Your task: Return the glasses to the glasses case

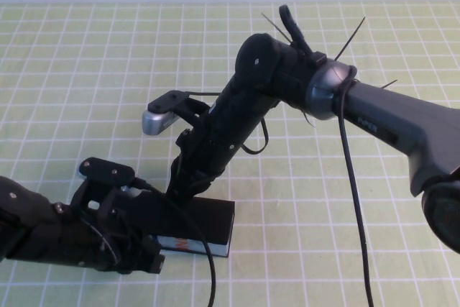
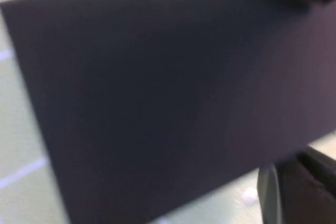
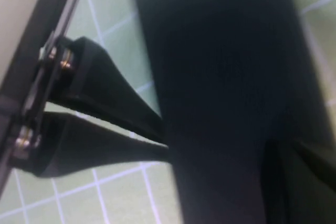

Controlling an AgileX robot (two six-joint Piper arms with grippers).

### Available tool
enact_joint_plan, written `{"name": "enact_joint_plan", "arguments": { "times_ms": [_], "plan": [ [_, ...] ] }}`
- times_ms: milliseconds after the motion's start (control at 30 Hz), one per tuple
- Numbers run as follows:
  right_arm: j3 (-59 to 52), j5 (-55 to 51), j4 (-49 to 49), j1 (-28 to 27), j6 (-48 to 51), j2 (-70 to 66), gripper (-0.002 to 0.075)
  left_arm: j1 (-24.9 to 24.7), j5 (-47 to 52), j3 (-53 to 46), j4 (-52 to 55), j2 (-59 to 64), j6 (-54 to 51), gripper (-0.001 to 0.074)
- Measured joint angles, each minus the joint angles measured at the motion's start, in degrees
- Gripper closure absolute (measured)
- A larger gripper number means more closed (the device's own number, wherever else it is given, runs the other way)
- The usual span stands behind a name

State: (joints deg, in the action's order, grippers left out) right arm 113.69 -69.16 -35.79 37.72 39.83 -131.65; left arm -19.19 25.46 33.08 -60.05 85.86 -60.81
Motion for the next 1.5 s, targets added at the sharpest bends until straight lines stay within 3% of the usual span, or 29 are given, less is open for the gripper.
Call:
{"name": "enact_joint_plan", "arguments": {
  "times_ms": [100, 267, 433, 600, 700, 867, 1167, 1500],
  "plan": [
    [0.00, -0.13, 0.95, 0.76, -1.18, 0.00, 0.0743, 0.00, 3.78, 0.51, 2.12, 0.00, -0.24, 0.0738],
    [0.00, -0.13, 1.04, 0.76, -1.99, 0.00, 0.0743, -0.09, 18.75, 5.09, 12.43, 0.00, 2.79, 0.0738],
    [0.00, -0.13, 1.17, 0.76, -3.08, -0.12, 0.0743, -0.09, 34.56, 13.82, 31.69, -0.12, 15.48, 0.0738],
    [0.22, -0.35, 0.96, 0.76, -3.47, -0.82, 0.0743, -0.09, 38.00, 21.05, 51.77, -3.82, 33.04, 0.0738],
    [0.47, -0.58, 0.96, 0.76, -3.47, -0.86, 0.0743, -0.09, 35.49, 23.38, 57.17, -8.54, 40.60, 0.0738],
    [0.47, -0.58, 1.46, 0.66, -3.47, -0.45, 0.0743, -0.09, 30.76, 23.92, 59.20, -18.27, 47.41, 0.0738],
    [0.14, -0.58, 7.42, -0.81, -4.65, 10.32, 0.0743, -0.09, 29.99, 21.37, 56.03, -37.76, 49.34, 0.0738],
    [0.14, -0.21, 23.66, -1.22, -18.50, 29.86, 0.0743, -0.09, 30.43, 10.68, 49.69, -58.88, 49.48, 0.0738]
  ]
}}
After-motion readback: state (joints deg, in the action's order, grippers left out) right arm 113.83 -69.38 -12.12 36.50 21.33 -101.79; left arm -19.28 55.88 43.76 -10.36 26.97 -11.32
